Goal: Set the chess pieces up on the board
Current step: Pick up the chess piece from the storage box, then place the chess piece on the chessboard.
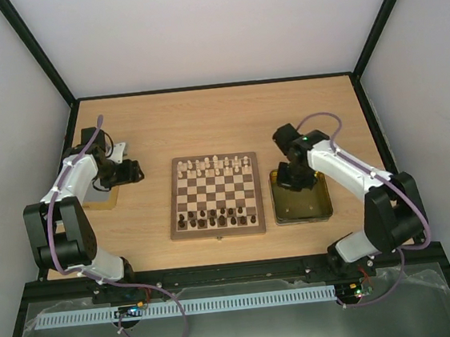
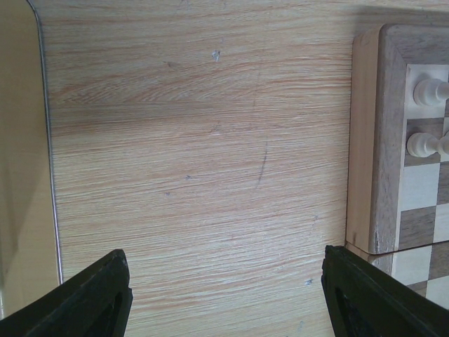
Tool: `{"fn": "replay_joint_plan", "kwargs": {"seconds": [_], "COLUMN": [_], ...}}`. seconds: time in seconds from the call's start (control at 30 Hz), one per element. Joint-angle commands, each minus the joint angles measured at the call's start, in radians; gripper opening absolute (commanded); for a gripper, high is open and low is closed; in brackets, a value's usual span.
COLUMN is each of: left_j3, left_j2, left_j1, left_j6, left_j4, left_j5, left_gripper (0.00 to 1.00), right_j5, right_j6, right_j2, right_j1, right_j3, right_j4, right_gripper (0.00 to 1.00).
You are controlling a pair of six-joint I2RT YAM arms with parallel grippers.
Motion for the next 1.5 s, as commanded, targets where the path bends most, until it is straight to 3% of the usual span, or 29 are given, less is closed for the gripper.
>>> {"fn": "replay_joint_plan", "kwargs": {"seconds": [0.0, 0.13, 0.4, 1.17, 1.47], "left_j3": [0.006, 0.003, -0.004, -0.006, -0.005], "left_j2": [-0.018, -0.031, -0.048, -0.055, -0.051], "left_j1": [-0.006, -0.006, -0.006, -0.005, -0.005], "left_j6": [0.0, -0.001, -0.002, -0.002, -0.002], "left_j4": [-0.003, -0.002, 0.002, 0.004, 0.003], "left_j5": [-0.002, -0.005, -0.009, -0.01, -0.01], "left_gripper": [0.74, 0.74, 0.75, 0.75, 0.75], "right_j5": [0.026, 0.026, -0.006, -0.059, -0.057], "right_j6": [0.055, 0.065, 0.078, 0.076, 0.074], "right_j2": [0.05, 0.117, 0.208, 0.293, 0.306], "right_j1": [0.131, 0.253, 0.423, 0.452, 0.452], "right_j3": [0.11, 0.196, 0.191, 0.148, 0.158], "right_j4": [-0.097, -0.119, -0.069, 0.025, 0.029], "right_gripper": [0.02, 0.02, 0.02, 0.04, 0.13]}}
